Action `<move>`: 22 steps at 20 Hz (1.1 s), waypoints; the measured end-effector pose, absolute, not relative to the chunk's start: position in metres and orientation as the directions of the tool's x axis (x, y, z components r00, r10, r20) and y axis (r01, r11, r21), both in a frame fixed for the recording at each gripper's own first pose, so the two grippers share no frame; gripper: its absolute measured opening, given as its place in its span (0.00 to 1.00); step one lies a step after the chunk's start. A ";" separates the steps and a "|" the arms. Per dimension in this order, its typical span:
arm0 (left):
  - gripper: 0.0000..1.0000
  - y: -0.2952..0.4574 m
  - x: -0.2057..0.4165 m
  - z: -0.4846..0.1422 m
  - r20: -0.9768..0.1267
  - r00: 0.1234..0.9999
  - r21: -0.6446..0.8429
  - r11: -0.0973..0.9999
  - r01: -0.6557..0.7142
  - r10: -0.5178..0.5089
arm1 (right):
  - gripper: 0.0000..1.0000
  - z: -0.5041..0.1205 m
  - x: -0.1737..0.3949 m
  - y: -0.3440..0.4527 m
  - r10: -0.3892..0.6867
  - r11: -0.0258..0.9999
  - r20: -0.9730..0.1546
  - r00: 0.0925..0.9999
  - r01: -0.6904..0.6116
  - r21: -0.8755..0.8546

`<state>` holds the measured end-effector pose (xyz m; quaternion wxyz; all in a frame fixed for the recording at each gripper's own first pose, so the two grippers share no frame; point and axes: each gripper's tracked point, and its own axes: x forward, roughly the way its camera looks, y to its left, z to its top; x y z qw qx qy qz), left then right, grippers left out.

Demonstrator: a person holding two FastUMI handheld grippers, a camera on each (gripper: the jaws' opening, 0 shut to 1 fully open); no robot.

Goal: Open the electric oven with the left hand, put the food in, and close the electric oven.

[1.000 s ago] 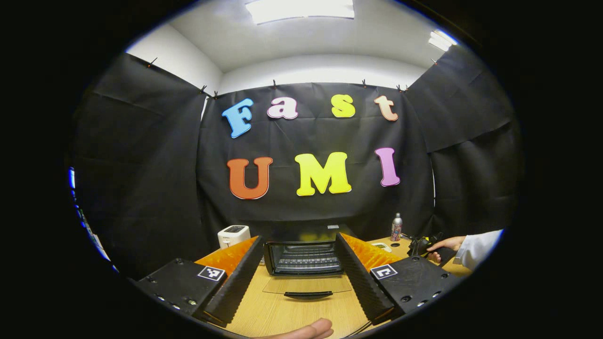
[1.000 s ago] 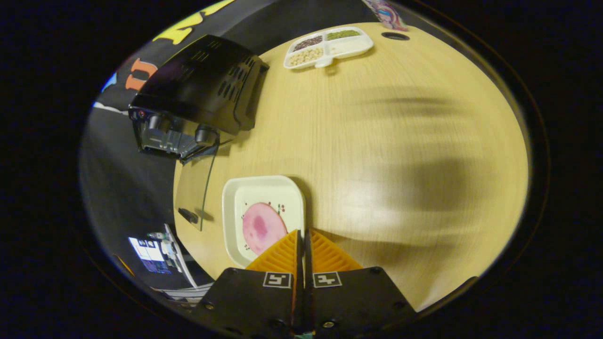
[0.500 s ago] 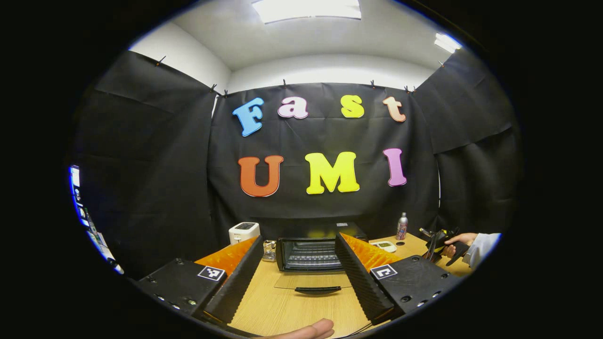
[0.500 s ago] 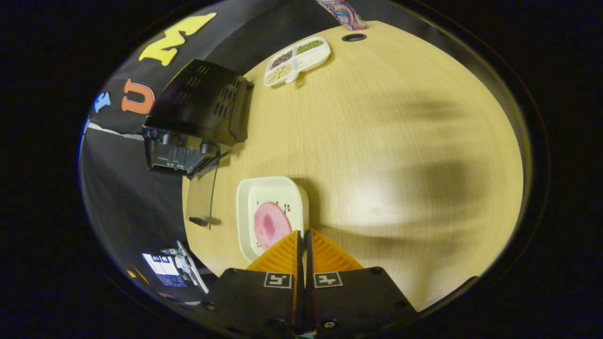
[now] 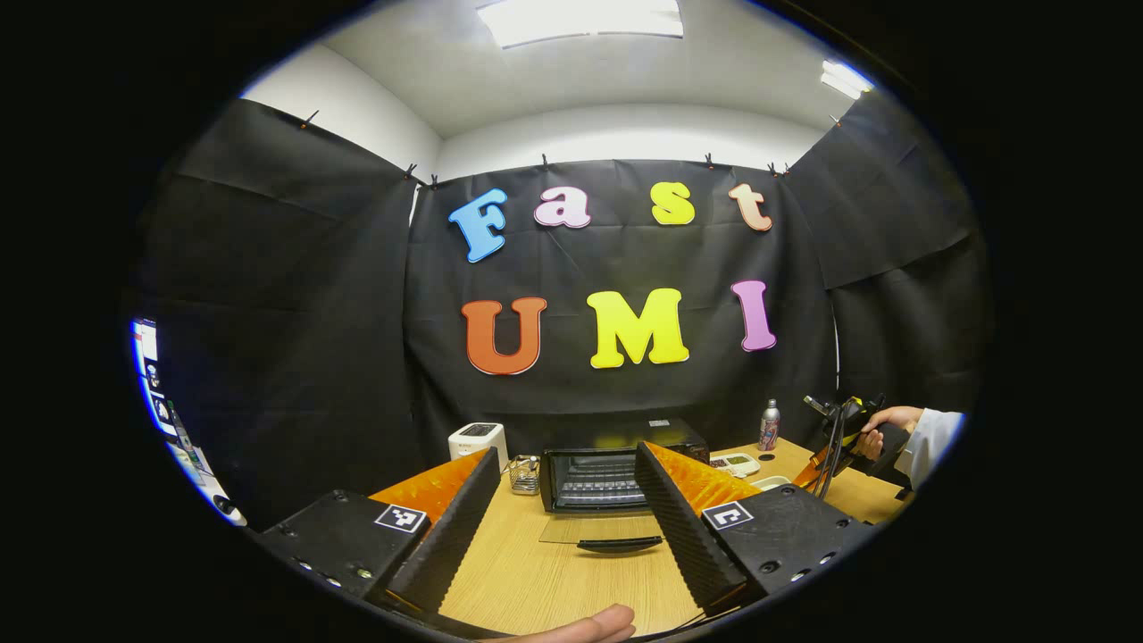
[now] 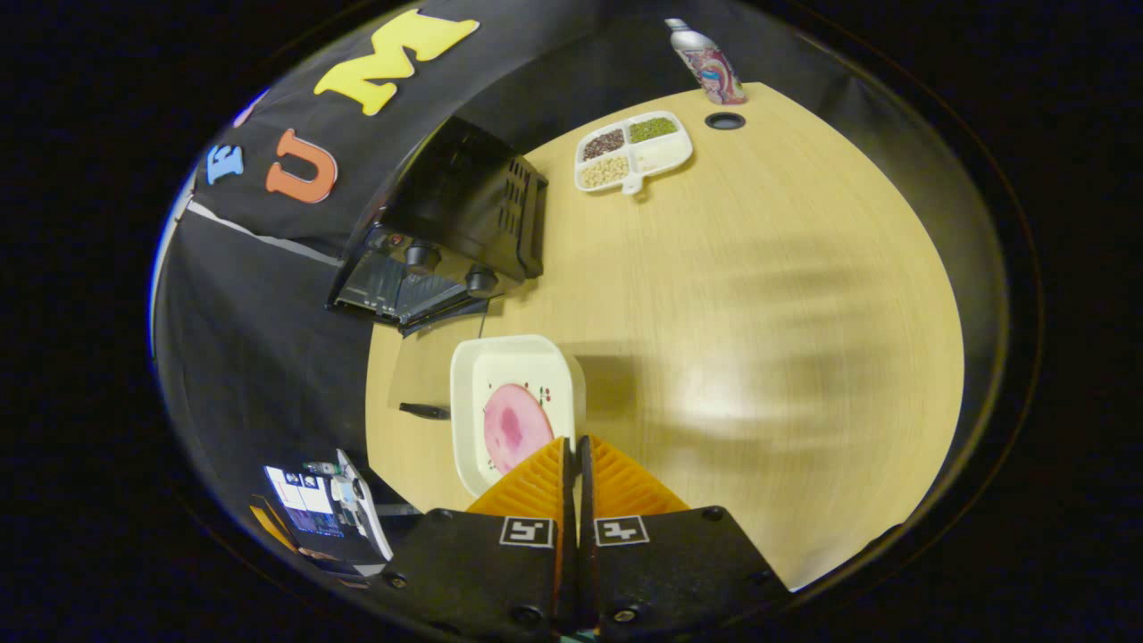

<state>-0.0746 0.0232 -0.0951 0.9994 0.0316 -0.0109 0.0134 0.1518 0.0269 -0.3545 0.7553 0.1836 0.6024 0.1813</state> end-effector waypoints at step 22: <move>0.96 0.122 -0.085 -0.121 -0.006 0.990 0.061 0.988 -0.141 0.141 | 0.04 -0.367 0.138 0.246 0.562 0.827 -0.819 0.114 -0.094 0.555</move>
